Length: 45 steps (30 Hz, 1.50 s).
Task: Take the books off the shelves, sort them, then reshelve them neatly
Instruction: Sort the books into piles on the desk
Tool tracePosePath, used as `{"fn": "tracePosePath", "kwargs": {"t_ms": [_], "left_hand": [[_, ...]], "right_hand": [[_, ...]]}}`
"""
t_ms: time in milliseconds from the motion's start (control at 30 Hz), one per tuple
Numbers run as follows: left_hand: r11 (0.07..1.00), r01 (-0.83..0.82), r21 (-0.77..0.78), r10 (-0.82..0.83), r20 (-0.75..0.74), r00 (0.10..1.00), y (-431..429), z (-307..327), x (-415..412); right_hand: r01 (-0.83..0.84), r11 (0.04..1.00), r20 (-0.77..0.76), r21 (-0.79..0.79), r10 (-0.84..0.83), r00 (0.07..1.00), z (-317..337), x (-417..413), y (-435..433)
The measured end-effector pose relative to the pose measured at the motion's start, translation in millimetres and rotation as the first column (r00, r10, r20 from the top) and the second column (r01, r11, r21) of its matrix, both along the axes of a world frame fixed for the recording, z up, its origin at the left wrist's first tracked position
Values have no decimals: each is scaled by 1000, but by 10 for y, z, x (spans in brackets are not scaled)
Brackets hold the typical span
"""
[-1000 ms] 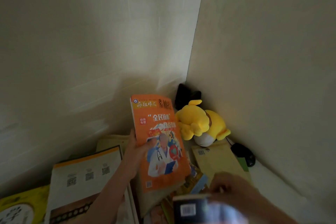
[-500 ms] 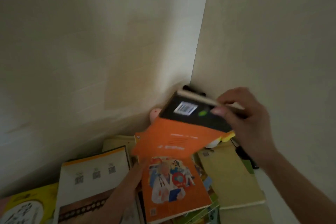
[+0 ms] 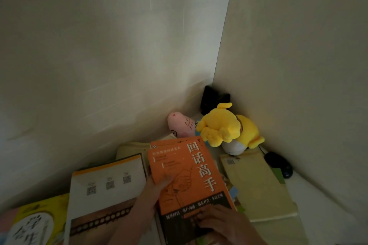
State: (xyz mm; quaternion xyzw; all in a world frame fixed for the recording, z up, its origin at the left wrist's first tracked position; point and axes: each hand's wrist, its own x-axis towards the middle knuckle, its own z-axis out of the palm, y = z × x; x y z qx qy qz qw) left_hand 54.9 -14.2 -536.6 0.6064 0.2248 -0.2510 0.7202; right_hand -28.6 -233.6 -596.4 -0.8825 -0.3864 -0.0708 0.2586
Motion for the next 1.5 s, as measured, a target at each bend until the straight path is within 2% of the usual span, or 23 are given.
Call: {"fn": "tracePosePath", "kwargs": {"t_ms": [33, 67, 100, 133, 167, 200, 233, 300, 367, 500, 633, 733, 833, 900, 1000, 1100, 1200, 1333, 1433, 1500], "left_hand": [[1000, -10, 9, 10, 22, 1000, -2, 4, 8], [1000, 0, -4, 0, 42, 999, 4, -48, 17], [999, 26, 32, -28, 53, 998, 2, -26, 1], [999, 21, 48, -24, 66, 998, -7, -52, 8], [998, 22, 66, -27, 74, 997, -6, -54, 12], [997, 23, 72, -30, 97, 995, -5, -82, -1], [994, 29, 102, -40, 106, 994, -14, -68, -15], [990, 20, 142, -44, 169, 985, 2, -87, -45], [985, 66, 160, -106, 257, 961, 13, -104, -72], [986, 51, 161, -113, 402, 909, -24, -117, -151], [990, 60, 130, -120, 527, 841, -63, -8, -253], [987, 55, 152, -135, 595, 793, -73, 104, -245], [979, 54, 195, -168, 634, 755, -87, 247, -199], [961, 43, 273, -213, 634, 744, -87, 292, -180], [931, 61, 360, -281, 602, 747, -102, 266, -175], [914, 139, 380, -342, 542, 767, -145, 225, -176], [904, 111, 412, -348, 562, 750, -216, 227, -174], [877, 55, 477, -374, 607, 701, -259, 245, -146], [840, 50, 540, -444, 633, 634, -210, 286, -122], [803, 39, 594, -485, 614, 623, -160, 350, -95]], "right_hand": [[117, 986, -146, 123, -98, 984, 126, 18, -8], [210, 933, -270, 291, -130, 954, 129, 80, -50], [349, 861, -426, 371, -176, 888, 241, 199, -53], [480, 795, -556, 370, -224, 800, 313, 325, -94], [573, 748, -712, 334, -199, 674, 411, 478, -122], [604, 719, -800, 343, -113, 589, 412, 597, -168], [617, 705, -863, 350, -12, 504, 406, 672, -202], [630, 705, -914, 325, 63, 400, 390, 773, -202], [634, 716, -930, 291, 57, 362, 364, 831, -195], [586, 772, -924, 245, 4, 381, 365, 884, -256], [529, 793, -890, 300, 34, 454, 480, 863, -302], [556, 727, -825, 404, 26, 565, 644, 764, -308], [582, 610, -713, 538, -38, 700, 757, 625, -273], [595, 569, -666, 567, -109, 738, 805, 523, -254], [631, 572, -676, 523, -173, 717, 795, 398, -247], [656, 571, -719, 493, -158, 677, 812, 351, -180], [677, 506, -734, 535, -117, 669, 788, 378, -146], [672, 486, -692, 559, -173, 701, 703, 400, -100], [636, 517, -608, 573, -251, 753, 757, 416, -79], [599, 552, -562, 580, -260, 785, 819, 450, -100]]}}
